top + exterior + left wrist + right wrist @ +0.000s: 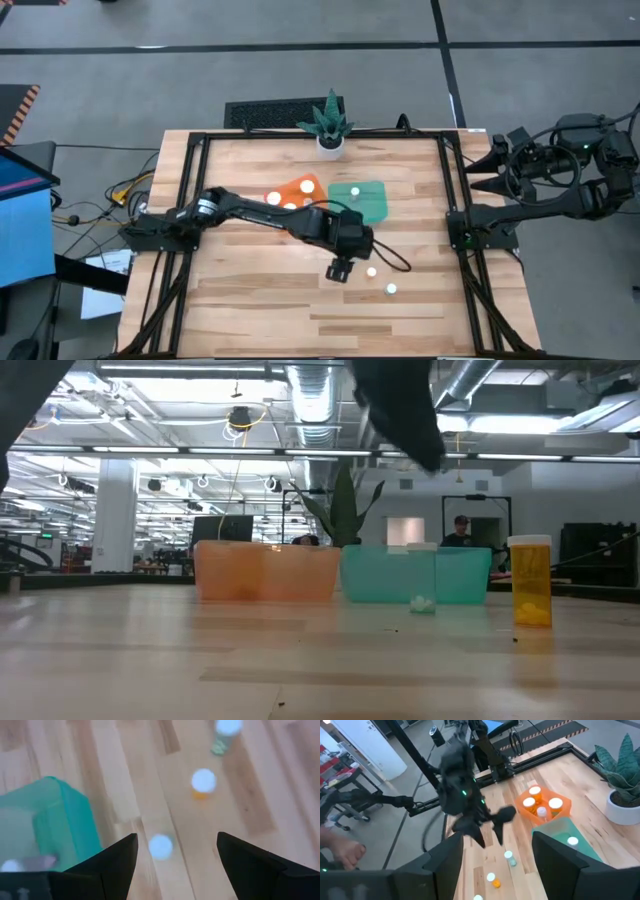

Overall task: Pick and place medicine bottles into bin by pill shape (circle, oval)
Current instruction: Put the left blue tablet bottle into the blue bin

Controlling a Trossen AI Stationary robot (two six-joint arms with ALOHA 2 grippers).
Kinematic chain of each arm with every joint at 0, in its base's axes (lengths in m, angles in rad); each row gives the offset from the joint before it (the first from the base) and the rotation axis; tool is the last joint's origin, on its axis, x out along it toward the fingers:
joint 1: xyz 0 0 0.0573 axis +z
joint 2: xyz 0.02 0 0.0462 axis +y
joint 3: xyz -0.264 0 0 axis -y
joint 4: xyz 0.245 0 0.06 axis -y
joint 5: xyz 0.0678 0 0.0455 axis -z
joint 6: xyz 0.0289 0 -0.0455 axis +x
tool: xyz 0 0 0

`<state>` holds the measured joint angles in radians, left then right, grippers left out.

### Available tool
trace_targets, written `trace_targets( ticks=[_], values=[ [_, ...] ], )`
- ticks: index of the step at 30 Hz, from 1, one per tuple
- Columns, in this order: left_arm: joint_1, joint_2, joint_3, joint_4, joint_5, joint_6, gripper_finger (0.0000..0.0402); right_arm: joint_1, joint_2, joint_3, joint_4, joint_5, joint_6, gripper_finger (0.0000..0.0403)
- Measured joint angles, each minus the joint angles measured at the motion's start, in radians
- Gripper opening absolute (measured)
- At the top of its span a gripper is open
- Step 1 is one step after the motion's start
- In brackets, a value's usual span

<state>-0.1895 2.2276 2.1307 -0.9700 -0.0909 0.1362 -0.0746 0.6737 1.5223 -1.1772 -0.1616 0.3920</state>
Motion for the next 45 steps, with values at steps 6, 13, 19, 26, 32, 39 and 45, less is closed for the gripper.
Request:
trace_targets(
  ticks=[6,13,19,26,32,39,45],
  values=[
    [0.015,-0.002,-0.155,0.146,0.011,0.016,0.0265,0.0,0.0,0.0,0.0,0.0,0.0,0.0243],
    [0.039,-0.003,-0.239,0.207,0.049,0.062,0.0265,0.0,0.0,0.0,0.0,0.0,0.0,0.0243],
    [0.053,-0.001,-0.263,0.233,0.053,0.044,0.0265,0.0,0.0,0.0,0.0,0.0,0.001,0.0243],
    [0.054,-0.001,-0.267,0.242,0.062,0.05,0.0252,0.0,0.0,0.0,0.0,0.001,0.001,0.0243],
    [0.054,-0.001,-0.267,0.249,0.048,0.043,0.0195,0.0,0.0,0.0,0.0,0.001,0.001,0.0243],
    [0.06,-0.001,-0.269,0.254,0.04,0.041,0.0145,0.0,0.0,0.0,0.0,0.001,0.0,0.0243],
    [0.069,-0.001,-0.269,0.256,0.123,0.048,0.0149,0.0,0.0,0.0,0.0,0.001,0.001,0.0243]
  ],
)
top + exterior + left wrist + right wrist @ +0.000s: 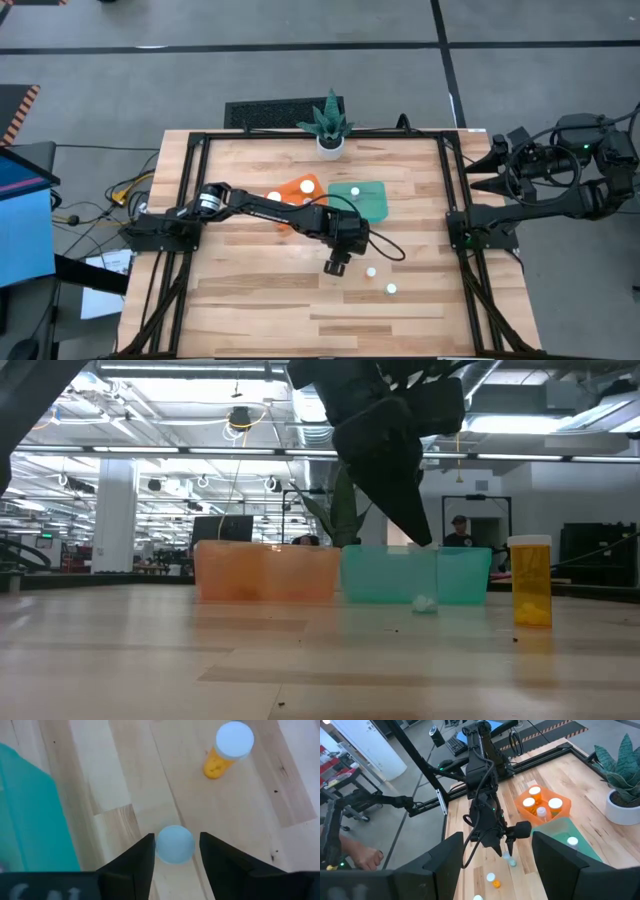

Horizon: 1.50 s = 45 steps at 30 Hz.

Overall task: Pick and place medicine bottles into bin by pill shape (circle, oval)
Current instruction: Put the left blue tablet bottle into the blue bin

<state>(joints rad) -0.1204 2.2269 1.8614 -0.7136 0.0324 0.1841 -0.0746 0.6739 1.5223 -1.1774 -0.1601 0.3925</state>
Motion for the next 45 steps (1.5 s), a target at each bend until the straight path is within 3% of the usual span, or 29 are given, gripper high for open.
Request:
trace_targets(
  ticks=[10,24,45],
  values=[
    [0.0,0.0,0.0,-0.002,-0.018,0.017,0.0194,0.0,0.0,0.0,0.0,0.0,0.0,0.0243],
    [0.002,0.0,0.0,-0.005,-0.02,0.024,0.0152,0.0,0.0,0.0,0.0,0.0,0.0,0.0243],
    [0.013,0.03,0.001,0.021,-0.019,0.035,0.0193,0.0,0.0,0.0,0.0,0.0,0.0,0.0243]
  ],
)
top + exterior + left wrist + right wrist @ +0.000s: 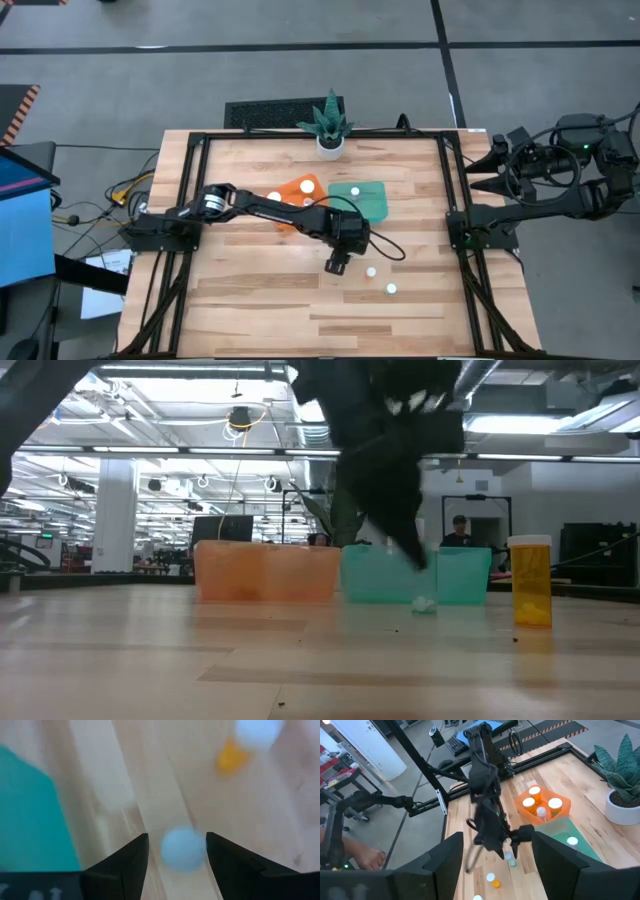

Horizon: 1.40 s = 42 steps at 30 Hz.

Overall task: Pick and place medicine bottles into bin by pill shape (circle, oval)
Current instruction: Put the left blue tablet bottle into the blue bin

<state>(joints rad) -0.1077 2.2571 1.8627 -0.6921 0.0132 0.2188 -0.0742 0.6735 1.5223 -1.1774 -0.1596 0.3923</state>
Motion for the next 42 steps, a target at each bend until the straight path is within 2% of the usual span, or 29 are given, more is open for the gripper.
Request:
trace_targets(
  ticks=[2,10,14,19,24,29,36,42],
  values=[
    [0.001,0.022,-0.005,-0.041,0.011,-0.01,0.0193,0.0,0.0,0.0,0.0,0.0,0.001,0.0243],
    [-0.011,0.034,0.002,-0.036,0.001,-0.056,0.0193,0.0,0.0,0.0,-0.007,0.0,0.002,0.0243],
    [-0.013,0.03,0.044,-0.05,-0.001,-0.056,0.0193,0.0,0.0,0.0,-0.008,0.0,0.0,0.0243],
    [-0.013,0.025,0.075,-0.059,-0.044,-0.046,0.0193,0.0,0.0,0.0,-0.023,0.0,0.0,0.0243],
    [-0.011,0.026,0.077,-0.085,-0.015,-0.04,0.019,0.0,0.0,0.0,-0.023,0.0,0.0,0.0243],
    [-0.014,0.037,0.078,-0.089,-0.001,-0.039,0.0169,0.0,0.0,0.0,-0.023,0.0,0.0,0.0243],
    [-0.015,0.037,0.078,-0.084,-0.001,-0.055,0.012,0.0,0.0,0.0,-0.023,0.0,0.0,0.0243],
    [-0.016,0.037,0.078,-0.084,-0.001,-0.078,0.0115,0.0,0.0,0.0,-0.023,0.0,0.0,0.0243]
  ],
)
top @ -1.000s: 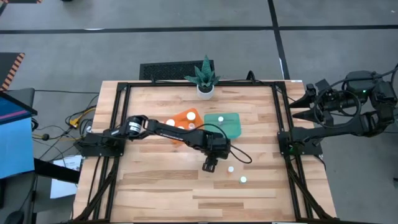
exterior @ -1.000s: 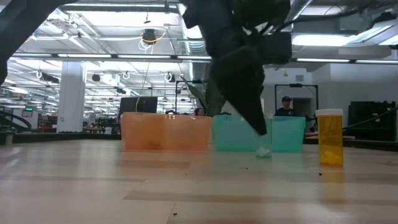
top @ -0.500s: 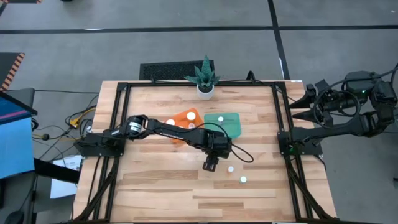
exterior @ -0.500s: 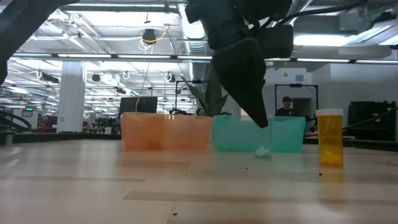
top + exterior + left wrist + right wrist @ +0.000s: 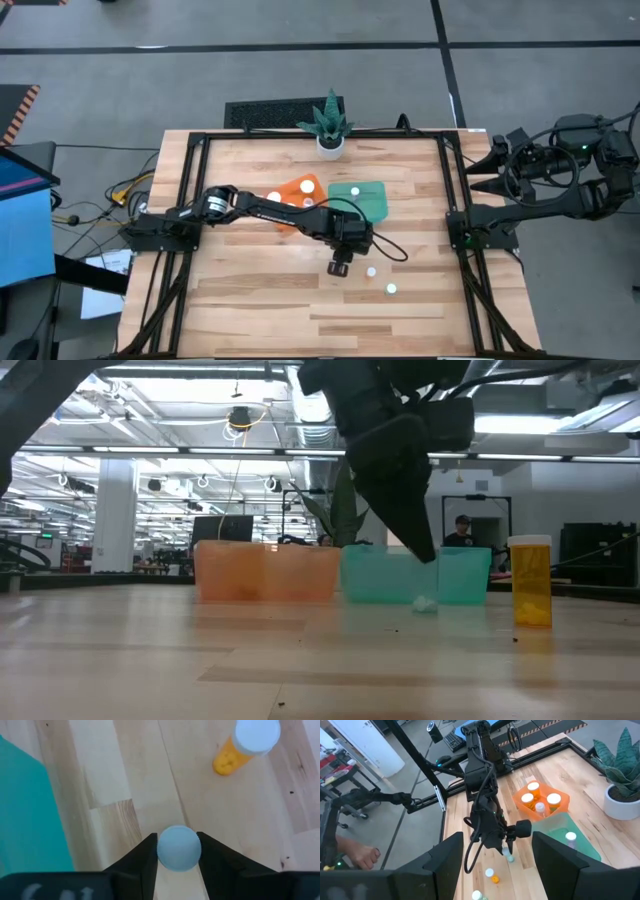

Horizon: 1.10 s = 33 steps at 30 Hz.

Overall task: Pick and place medicine bottles into bin by pill shape (circle, oval)
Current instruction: Put the left blue tablet bottle into the blue bin

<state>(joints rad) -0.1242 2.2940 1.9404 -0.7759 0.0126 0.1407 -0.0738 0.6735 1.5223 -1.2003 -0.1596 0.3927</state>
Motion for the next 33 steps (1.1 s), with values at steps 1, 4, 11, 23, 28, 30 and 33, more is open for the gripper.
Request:
trace_targets(
  ticks=[1,4,11,23,28,30,33],
  values=[
    [0.0,0.0,0.0,0.001,0.0,-0.01,0.0116,0.0,0.0,0.0,0.0,0.0,0.0,0.0243],
    [0.001,-0.009,0.001,0.0,0.0,-0.055,0.0117,0.0,0.0,0.0,-0.004,0.0,0.0,0.0243],
    [0.04,-0.026,0.183,-0.146,-0.078,-0.179,0.0118,0.0,0.0,0.0,-0.004,0.0,0.0,0.0243],
    [0.222,-0.024,0.412,-0.357,-0.199,-0.236,0.0119,0.0,0.0,0.0,-0.004,0.0,0.0,0.0243],
    [0.243,0.02,0.367,-0.344,-0.093,-0.229,0.0119,0.0,0.0,0.0,-0.003,0.0,0.001,0.0243],
    [0.231,0.018,0.312,-0.289,-0.077,-0.232,0.0119,0.0,0.0,0.0,-0.003,0.0,0.001,0.0243],
    [0.21,0.016,0.244,-0.275,-0.115,-0.233,0.0119,0.0,0.0,0.0,-0.003,0.0,0.001,0.0243]
  ],
)
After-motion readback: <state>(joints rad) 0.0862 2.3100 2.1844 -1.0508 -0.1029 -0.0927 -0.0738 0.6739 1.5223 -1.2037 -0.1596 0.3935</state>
